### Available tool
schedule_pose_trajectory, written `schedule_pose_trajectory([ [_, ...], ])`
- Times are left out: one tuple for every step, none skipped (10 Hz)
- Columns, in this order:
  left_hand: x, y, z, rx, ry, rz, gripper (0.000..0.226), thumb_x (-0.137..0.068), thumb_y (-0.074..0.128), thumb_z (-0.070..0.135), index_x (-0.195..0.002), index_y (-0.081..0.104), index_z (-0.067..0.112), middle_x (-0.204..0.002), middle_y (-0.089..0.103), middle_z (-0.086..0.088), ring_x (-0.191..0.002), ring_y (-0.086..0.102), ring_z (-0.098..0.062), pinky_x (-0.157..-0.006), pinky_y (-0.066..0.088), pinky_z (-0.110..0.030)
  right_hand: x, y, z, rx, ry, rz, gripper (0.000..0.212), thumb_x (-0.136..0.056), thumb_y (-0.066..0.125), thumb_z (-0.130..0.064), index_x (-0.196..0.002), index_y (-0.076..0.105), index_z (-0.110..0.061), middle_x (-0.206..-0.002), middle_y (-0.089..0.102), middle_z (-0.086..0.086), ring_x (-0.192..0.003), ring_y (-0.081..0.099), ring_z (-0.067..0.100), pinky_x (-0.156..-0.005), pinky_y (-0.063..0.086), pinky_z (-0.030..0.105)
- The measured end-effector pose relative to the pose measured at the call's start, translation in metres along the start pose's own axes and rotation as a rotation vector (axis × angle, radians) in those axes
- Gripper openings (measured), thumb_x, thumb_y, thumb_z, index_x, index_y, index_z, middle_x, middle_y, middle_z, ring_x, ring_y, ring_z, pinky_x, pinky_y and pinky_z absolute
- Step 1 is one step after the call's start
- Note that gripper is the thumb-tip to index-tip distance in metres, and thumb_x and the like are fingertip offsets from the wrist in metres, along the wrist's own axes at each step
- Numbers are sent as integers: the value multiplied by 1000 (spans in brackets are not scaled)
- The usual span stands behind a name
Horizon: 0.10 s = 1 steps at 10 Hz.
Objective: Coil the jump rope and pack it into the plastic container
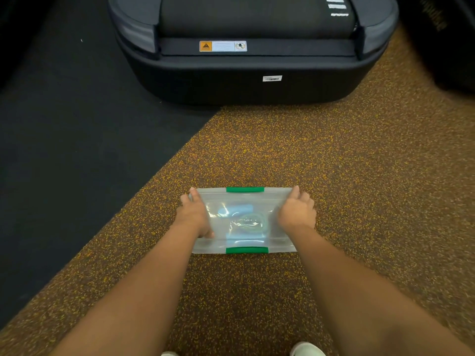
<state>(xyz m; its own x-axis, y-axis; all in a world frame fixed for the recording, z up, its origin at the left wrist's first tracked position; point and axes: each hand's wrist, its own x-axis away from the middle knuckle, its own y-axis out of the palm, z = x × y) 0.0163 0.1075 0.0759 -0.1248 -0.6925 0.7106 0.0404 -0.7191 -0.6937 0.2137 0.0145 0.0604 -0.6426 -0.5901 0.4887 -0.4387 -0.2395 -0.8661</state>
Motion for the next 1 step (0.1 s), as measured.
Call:
schedule_pose_trajectory([
  [1, -9, 6, 26, 46, 92, 114, -72, 79, 34, -150, 0, 10, -149, 14, -15, -136, 25, -35, -109, 31, -44, 0, 1, -7, 79, -57, 18, 65, -94, 39, -30, -150, 11, -14, -151, 20, 20, -135, 26, 36, -108, 30, 45],
])
